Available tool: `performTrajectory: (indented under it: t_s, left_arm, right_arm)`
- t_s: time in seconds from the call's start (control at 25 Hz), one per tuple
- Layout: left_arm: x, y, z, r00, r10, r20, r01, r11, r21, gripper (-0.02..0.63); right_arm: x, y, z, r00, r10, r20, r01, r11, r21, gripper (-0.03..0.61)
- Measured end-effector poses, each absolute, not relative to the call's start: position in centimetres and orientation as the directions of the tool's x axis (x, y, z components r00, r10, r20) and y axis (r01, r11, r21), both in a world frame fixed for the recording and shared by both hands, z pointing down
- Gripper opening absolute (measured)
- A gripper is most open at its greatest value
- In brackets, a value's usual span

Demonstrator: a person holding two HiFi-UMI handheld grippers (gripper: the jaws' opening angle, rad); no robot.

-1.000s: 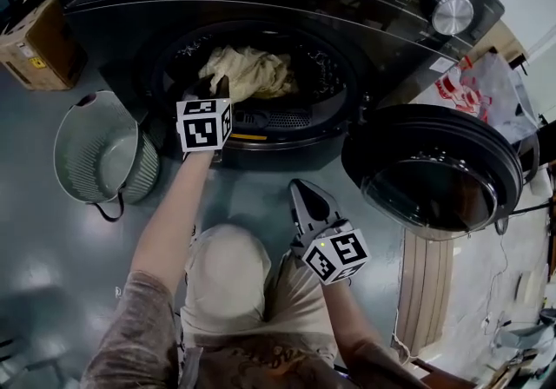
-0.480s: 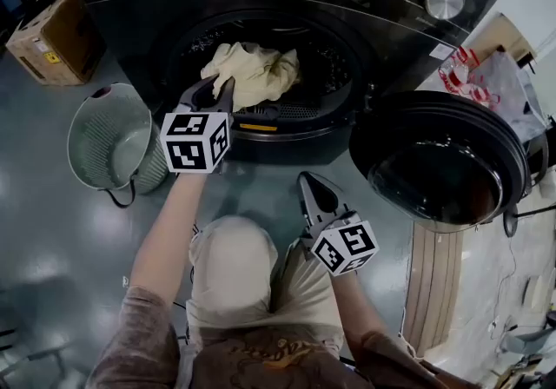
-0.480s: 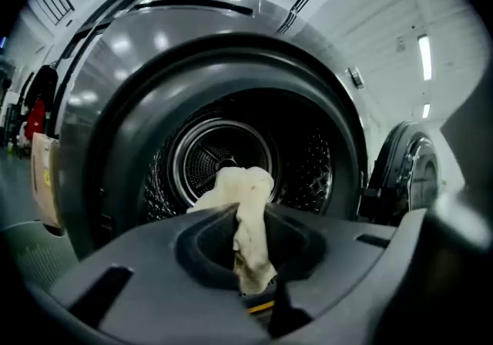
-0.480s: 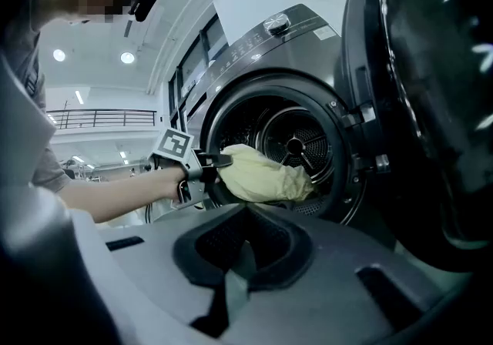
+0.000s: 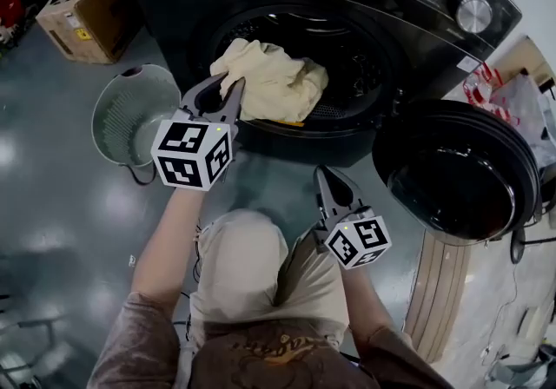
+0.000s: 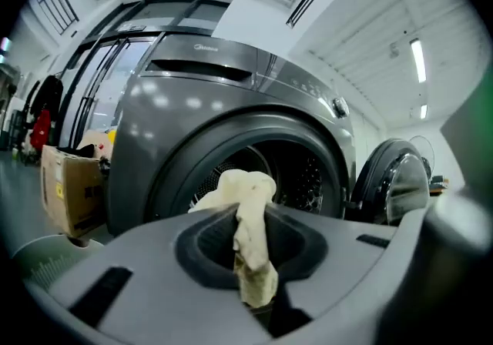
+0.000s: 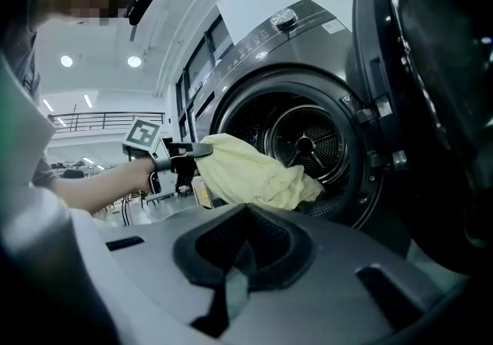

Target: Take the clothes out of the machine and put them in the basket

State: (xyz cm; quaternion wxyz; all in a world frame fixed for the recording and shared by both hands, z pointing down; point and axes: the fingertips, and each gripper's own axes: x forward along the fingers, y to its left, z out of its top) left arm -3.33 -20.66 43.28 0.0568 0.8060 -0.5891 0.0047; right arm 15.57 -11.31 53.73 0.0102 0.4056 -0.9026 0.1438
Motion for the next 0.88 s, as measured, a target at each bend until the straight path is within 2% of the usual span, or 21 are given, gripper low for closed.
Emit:
performTrajectory:
  t_s: [0.44,0.88]
  left_arm:
    - [-9.2,-15.1,39.9,0.207,-0.978,0.03,-0.975,-0.204,0.086,0.063]
    - [-14.4,-10.2,35.8,0.07,-0.997,-0.021,-0.997,-0.07,0.019,0.063]
  right_arm:
    - [11.5,-11.8,54.0,-0.752,-0.647,0.129,-0.655,0.708,-0.264,-0.003]
    - [6.8,-11.8,53.8,-0.83,-0.545,0.116,-0.555,0.786,-0.273,-0.003]
